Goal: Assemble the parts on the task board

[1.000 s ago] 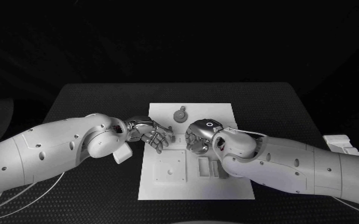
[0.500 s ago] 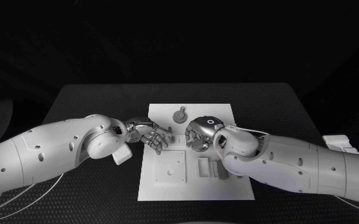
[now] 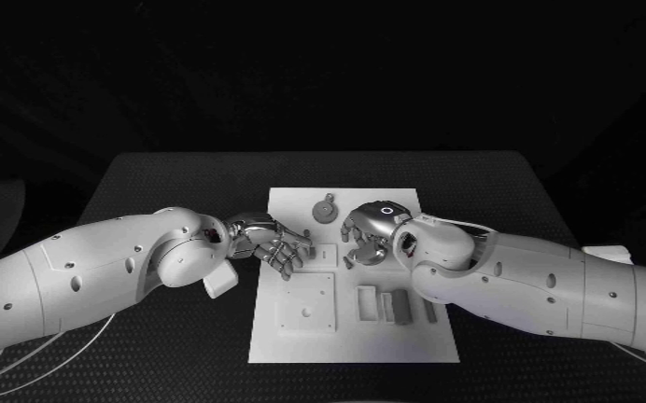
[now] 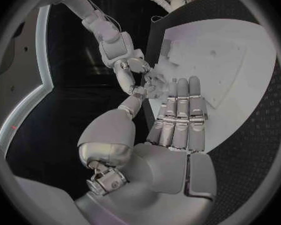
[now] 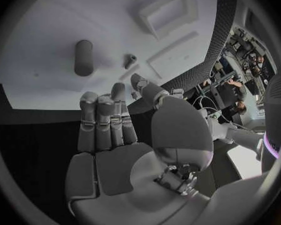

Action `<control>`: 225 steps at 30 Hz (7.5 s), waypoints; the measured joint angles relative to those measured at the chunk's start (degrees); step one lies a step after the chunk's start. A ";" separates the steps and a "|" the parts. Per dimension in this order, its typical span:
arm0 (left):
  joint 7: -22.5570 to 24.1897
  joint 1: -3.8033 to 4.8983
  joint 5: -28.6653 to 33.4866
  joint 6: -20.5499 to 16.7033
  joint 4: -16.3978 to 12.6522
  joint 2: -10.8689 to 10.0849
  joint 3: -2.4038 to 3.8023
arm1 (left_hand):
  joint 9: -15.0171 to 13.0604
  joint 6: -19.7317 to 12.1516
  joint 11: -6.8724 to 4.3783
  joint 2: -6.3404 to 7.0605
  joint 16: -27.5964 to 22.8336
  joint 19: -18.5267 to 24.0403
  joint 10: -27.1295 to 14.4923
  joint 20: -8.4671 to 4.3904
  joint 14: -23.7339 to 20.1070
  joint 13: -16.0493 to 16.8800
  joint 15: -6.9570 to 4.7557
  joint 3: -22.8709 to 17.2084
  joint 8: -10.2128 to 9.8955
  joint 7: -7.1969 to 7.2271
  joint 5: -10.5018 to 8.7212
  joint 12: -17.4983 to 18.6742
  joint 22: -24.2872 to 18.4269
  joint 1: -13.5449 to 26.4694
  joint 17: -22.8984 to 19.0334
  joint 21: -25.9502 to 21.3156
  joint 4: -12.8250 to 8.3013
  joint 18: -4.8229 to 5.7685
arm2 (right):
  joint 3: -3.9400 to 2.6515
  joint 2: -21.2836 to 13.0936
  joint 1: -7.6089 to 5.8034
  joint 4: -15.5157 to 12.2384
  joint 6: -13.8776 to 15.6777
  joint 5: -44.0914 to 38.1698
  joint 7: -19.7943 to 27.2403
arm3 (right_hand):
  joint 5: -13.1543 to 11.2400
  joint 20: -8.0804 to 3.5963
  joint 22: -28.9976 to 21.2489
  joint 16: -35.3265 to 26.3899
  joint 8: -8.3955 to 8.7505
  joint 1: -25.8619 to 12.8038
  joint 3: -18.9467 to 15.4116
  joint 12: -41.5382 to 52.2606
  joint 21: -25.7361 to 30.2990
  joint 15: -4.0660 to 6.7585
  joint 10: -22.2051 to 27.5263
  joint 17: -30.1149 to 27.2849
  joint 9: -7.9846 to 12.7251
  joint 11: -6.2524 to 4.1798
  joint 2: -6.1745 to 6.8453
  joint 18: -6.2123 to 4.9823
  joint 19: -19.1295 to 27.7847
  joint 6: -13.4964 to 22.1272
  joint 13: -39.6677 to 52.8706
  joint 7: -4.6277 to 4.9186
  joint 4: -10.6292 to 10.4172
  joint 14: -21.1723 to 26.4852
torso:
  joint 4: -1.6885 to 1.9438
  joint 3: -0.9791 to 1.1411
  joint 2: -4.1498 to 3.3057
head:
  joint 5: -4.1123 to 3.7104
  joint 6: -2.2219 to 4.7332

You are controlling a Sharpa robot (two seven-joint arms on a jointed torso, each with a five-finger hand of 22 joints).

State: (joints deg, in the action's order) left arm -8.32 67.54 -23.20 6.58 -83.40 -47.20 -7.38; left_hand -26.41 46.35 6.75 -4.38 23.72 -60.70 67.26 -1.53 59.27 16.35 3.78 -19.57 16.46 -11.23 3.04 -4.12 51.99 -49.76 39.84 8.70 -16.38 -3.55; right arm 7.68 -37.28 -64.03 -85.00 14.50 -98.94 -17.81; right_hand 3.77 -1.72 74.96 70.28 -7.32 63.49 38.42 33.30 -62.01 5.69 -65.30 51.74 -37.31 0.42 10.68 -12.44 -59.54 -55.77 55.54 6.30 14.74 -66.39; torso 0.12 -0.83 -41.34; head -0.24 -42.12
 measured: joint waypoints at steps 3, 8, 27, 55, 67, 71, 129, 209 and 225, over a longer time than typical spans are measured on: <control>0.00 0.00 0.00 0.01 0.01 0.00 -0.01 | 0.00 0.00 0.00 0.00 0.00 0.00 0.00 0.00 0.00 0.04 0.00 0.00 0.00 0.00 0.00 0.00 0.00 0.00 0.00 0.00 0.00 0.01 | 0.01 -0.10 -0.77 0.58 -1.11 0.25 3.18 | 0.00 0.55 0.00 0.39 0.00 2.71 0.03 1.26 0.00 0.35 0.62 0.16 0.15 -0.38 -1.57 -0.05 0.56 0.95 0.73 -0.28 1.80 0.55 | 0.00 0.00 0.00 | 0.07 0.01; 0.00 0.00 -0.01 0.01 0.04 -0.01 -0.05 | 0.00 0.00 0.00 0.00 0.00 0.00 0.00 0.00 0.00 0.03 0.00 0.00 0.00 0.00 0.00 0.00 0.00 0.00 0.04 0.00 0.00 0.03 | 0.01 0.54 -1.44 2.38 -3.01 0.37 7.97 | 0.00 1.26 0.00 0.40 -0.53 6.28 1.74 3.71 0.00 0.00 3.13 0.16 0.27 -0.24 -2.64 -0.57 1.88 1.45 2.48 -0.52 2.08 2.04 | 0.01 0.01 0.00 | 0.10 0.08; 0.02 0.00 -0.02 0.01 0.07 -0.12 -0.12 | -0.01 0.00 0.00 -0.22 0.00 0.00 0.00 0.00 0.00 0.02 0.00 0.00 0.00 0.00 0.00 0.00 0.00 -0.22 0.10 0.00 0.00 0.17 | 4.26 0.54 -1.71 4.36 -5.21 -0.59 17.59 | 0.00 2.23 0.01 2.68 -3.85 7.66 2.00 14.00 -0.49 0.00 8.21 0.42 -0.65 -0.22 -2.02 -1.64 3.27 0.33 6.28 -1.47 2.17 4.10 | -0.06 0.08 -0.03 | 0.30 -0.10; 0.01 0.00 -0.03 0.07 0.18 -0.08 -0.16 | -0.01 0.00 0.00 0.00 0.00 0.00 0.00 0.00 0.21 0.06 0.21 0.00 0.23 0.00 0.00 0.00 0.00 -0.45 0.20 0.00 0.00 0.49 | 4.49 1.81 -2.11 6.19 -3.78 -3.96 18.86 | 0.00 2.64 0.00 5.28 -3.52 9.69 2.95 20.82 -2.79 -0.18 11.94 1.14 -0.24 -0.28 -1.77 -2.26 5.12 3.25 6.36 -2.52 2.17 6.30 | 0.01 0.03 -0.02 | 0.29 -0.40; 0.01 0.00 -0.03 0.09 0.22 -0.05 -0.17 | 0.01 0.00 0.00 0.00 -0.22 0.00 0.00 0.00 0.21 0.11 0.21 0.00 0.22 0.00 0.00 0.00 0.00 -0.45 0.24 0.00 0.00 0.51 | 4.58 2.77 -2.37 7.75 -3.79 -4.94 18.94 | 0.00 2.65 0.00 5.27 -3.52 9.69 3.28 21.43 -2.79 -0.37 12.17 1.13 -0.25 -0.11 -1.77 -2.27 5.51 3.34 6.22 -2.61 2.15 6.50 | 0.04 0.03 -0.02 | 0.20 -0.53; 0.01 0.00 -0.04 0.09 0.23 -0.04 -0.17 | 0.04 0.00 0.00 0.00 -0.22 0.00 0.00 0.00 0.21 0.10 0.21 0.00 0.22 0.00 0.00 0.00 0.00 -0.45 0.24 0.00 0.00 0.52 | 4.88 3.19 -2.37 8.00 -3.84 -5.04 19.05 | 0.00 2.65 0.00 5.27 -3.54 9.69 3.42 21.74 -2.79 -0.37 12.38 1.13 -0.26 0.09 -1.77 -2.25 5.52 3.34 6.11 -2.61 2.02 6.51 | 0.01 0.03 -0.02 | 0.20 -0.57; -0.10 0.00 -0.05 0.17 0.21 -0.03 -0.20 | 0.08 0.00 0.00 0.08 -0.44 0.21 0.00 -0.21 0.20 0.18 0.20 0.00 0.22 0.00 0.00 0.00 0.00 -0.98 0.51 0.00 0.00 0.36 | 5.78 2.66 -2.63 8.80 -3.67 -3.03 19.79 | 0.00 2.24 0.01 7.04 -4.90 -0.71 -4.56 26.65 -3.38 -0.63 13.70 -1.05 -1.17 0.61 -2.01 -1.76 4.46 -0.74 -0.05 -0.32 1.32 6.72 | -0.03 0.05 -0.01 | 0.21 -0.78; -0.05 0.00 -0.91 0.25 0.10 0.04 -0.20 | 0.17 0.00 0.00 0.23 -0.66 0.20 0.00 -0.20 0.20 0.24 0.20 0.16 0.21 0.00 0.00 0.00 0.00 -2.19 0.82 0.00 -0.16 0.25 | 5.93 2.18 -2.05 6.47 -2.29 -8.34 14.84 | 0.22 -0.33 0.01 8.24 -9.85 -0.60 4.13 30.17 -5.68 1.45 7.31 -2.42 0.74 -1.65 -4.86 -1.53 0.04 -6.36 -5.58 -1.74 -2.96 -0.07 | -0.02 0.07 -0.02 | -0.31 -0.92; 0.17 -0.01 -0.95 0.00 0.11 0.06 -0.21 | 0.16 0.00 0.00 0.23 -0.88 0.20 0.00 -0.20 0.41 0.32 0.00 0.16 0.46 0.00 0.00 0.00 0.00 -2.19 0.97 0.00 -0.16 0.50 | 5.81 0.02 -2.07 3.13 0.60 -7.87 11.45 | 0.20 -0.61 -0.01 8.25 -10.67 -0.37 4.35 30.38 -5.98 1.56 6.41 -2.42 0.15 -2.17 -5.36 -1.57 -0.68 -6.71 -5.66 -1.97 -2.56 -0.79 | -0.01 0.04 0.00 | -0.34 -0.61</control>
State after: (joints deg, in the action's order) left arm -8.15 67.53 -24.15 6.58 -83.30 -47.14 -7.59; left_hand -26.25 46.35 6.75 -4.15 22.83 -60.50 67.26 -1.73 59.68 16.67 3.78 -19.40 16.92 -11.24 3.04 -4.12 52.00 -51.94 40.81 8.70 -16.54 -3.06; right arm 13.49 -37.25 -66.10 -81.87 15.10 -106.82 -6.36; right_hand 3.97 -2.33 74.95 78.53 -17.99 63.12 42.78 63.68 -67.99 7.25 -58.89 49.33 -37.16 -1.76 5.32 -14.01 -60.22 -62.48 49.88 4.32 12.18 -67.18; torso 0.11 -0.80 -41.34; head -0.58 -42.73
